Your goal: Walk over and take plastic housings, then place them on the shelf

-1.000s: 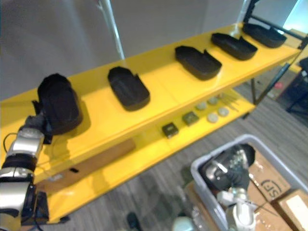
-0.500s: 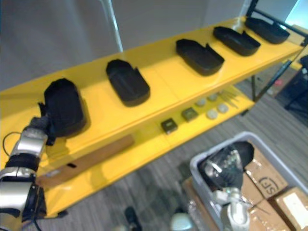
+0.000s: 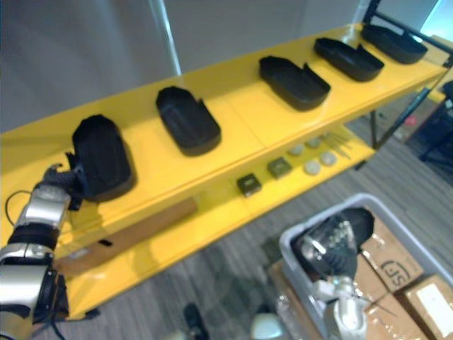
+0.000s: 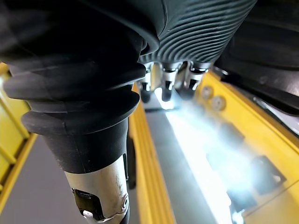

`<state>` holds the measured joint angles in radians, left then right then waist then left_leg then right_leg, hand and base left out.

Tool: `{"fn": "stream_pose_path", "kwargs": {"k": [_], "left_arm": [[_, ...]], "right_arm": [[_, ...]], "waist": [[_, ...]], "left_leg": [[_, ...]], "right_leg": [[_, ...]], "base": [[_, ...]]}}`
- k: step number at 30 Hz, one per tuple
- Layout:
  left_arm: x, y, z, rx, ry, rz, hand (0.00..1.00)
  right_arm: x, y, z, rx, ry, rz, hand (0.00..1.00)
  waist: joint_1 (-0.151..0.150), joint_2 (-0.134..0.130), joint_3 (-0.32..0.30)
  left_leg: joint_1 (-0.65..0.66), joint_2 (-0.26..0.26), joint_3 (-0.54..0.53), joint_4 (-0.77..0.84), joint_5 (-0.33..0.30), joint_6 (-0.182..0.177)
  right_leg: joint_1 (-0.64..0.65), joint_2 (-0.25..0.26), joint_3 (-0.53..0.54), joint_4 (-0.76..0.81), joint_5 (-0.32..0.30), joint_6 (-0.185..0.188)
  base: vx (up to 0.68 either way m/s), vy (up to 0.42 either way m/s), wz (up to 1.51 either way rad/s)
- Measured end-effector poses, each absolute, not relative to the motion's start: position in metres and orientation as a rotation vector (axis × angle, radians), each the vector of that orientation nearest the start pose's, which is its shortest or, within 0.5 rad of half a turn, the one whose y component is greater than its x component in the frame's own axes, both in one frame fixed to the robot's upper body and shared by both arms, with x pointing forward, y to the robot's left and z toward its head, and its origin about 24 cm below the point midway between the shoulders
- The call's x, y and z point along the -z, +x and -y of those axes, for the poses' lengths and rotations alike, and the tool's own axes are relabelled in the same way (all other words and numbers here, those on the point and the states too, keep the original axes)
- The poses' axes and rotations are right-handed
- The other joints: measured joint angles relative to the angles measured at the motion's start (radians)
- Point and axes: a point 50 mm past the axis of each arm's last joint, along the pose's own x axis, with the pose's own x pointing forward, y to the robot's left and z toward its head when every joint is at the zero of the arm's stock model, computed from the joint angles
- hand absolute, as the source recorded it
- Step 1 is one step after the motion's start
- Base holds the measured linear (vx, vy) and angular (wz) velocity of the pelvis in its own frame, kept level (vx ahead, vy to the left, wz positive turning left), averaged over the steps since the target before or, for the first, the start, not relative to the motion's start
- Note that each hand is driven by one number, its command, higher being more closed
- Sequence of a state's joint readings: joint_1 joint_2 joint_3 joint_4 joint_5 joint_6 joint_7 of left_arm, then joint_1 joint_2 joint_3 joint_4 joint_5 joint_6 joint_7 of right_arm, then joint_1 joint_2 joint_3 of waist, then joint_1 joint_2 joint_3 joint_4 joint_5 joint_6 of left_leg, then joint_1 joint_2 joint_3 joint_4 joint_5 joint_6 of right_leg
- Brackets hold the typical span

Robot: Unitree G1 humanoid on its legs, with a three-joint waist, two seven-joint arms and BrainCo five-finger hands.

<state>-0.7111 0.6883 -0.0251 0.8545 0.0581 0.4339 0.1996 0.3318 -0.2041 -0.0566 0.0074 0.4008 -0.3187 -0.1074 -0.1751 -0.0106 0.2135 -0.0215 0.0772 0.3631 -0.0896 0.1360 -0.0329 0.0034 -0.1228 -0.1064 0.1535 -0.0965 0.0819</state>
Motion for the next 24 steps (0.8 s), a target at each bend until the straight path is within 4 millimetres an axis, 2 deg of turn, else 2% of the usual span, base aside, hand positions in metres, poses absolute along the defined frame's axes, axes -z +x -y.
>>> {"fn": "stream_pose_path", "kwargs": {"k": [5,11,14,17,19,21,24], "left_arm": [[-0.119,0.337,-0.350,-0.711,0.573,-0.401,0.00],[-0.141,0.343,-0.346,-0.800,0.563,-0.260,0.00],[-0.161,0.348,-0.343,-0.829,0.545,-0.150,0.00],[-0.188,0.342,-0.354,-0.890,0.538,-0.004,0.00],[-0.215,0.333,-0.362,-0.919,0.557,0.135,0.00],[-0.236,0.323,-0.362,-0.919,0.620,0.275,0.00],[-0.267,0.300,-0.341,-0.889,0.609,0.566,0.00]], "right_arm": [[-0.010,0.173,0.232,0.314,0.164,0.012,0.00],[-0.010,0.174,0.225,0.289,0.178,0.020,0.00],[-0.009,0.170,0.222,0.280,0.181,0.024,0.00],[-0.016,0.173,0.222,0.275,0.180,0.092,0.00],[-0.031,0.176,0.223,0.254,0.170,0.179,0.00],[-0.053,0.184,0.220,0.202,0.143,0.282,0.00],[-0.094,0.202,0.217,0.090,0.078,0.473,0.00]], "waist": [[0.001,0.000,0.000],[0.006,0.000,0.000],[0.022,0.000,0.000],[0.040,0.000,0.000],[0.054,0.001,-0.001],[0.058,0.003,-0.003],[0.071,0.024,-0.016]], "left_leg": [[-0.001,0.000,-0.001,0.000,0.000,0.000],[0.003,0.000,-0.007,0.000,0.000,0.000],[0.003,0.000,-0.024,0.000,0.000,0.000],[0.010,0.000,-0.025,0.000,0.000,0.000],[0.019,0.000,-0.025,0.000,0.000,0.000],[0.032,-0.004,-0.029,0.000,0.000,0.000],[0.032,-0.014,-0.056,0.000,0.003,0.001]], "right_leg": [[0.000,0.000,-0.001,-0.001,0.000,0.000],[0.011,0.001,-0.007,-0.008,0.001,0.002],[0.025,0.002,-0.025,-0.015,0.001,0.002],[0.036,0.002,-0.028,-0.023,0.001,0.001],[0.049,0.001,-0.029,-0.030,0.002,0.002],[0.071,0.003,-0.035,-0.042,0.006,0.003],[0.089,0.003,-0.064,-0.047,0.006,0.003]], "base": [[0.00,0.000,0.00],[0.00,0.000,0.02],[0.01,0.003,0.15],[0.01,0.004,0.02],[0.02,0.009,0.01],[0.03,0.013,0.04],[0.00,0.015,0.19]]}}
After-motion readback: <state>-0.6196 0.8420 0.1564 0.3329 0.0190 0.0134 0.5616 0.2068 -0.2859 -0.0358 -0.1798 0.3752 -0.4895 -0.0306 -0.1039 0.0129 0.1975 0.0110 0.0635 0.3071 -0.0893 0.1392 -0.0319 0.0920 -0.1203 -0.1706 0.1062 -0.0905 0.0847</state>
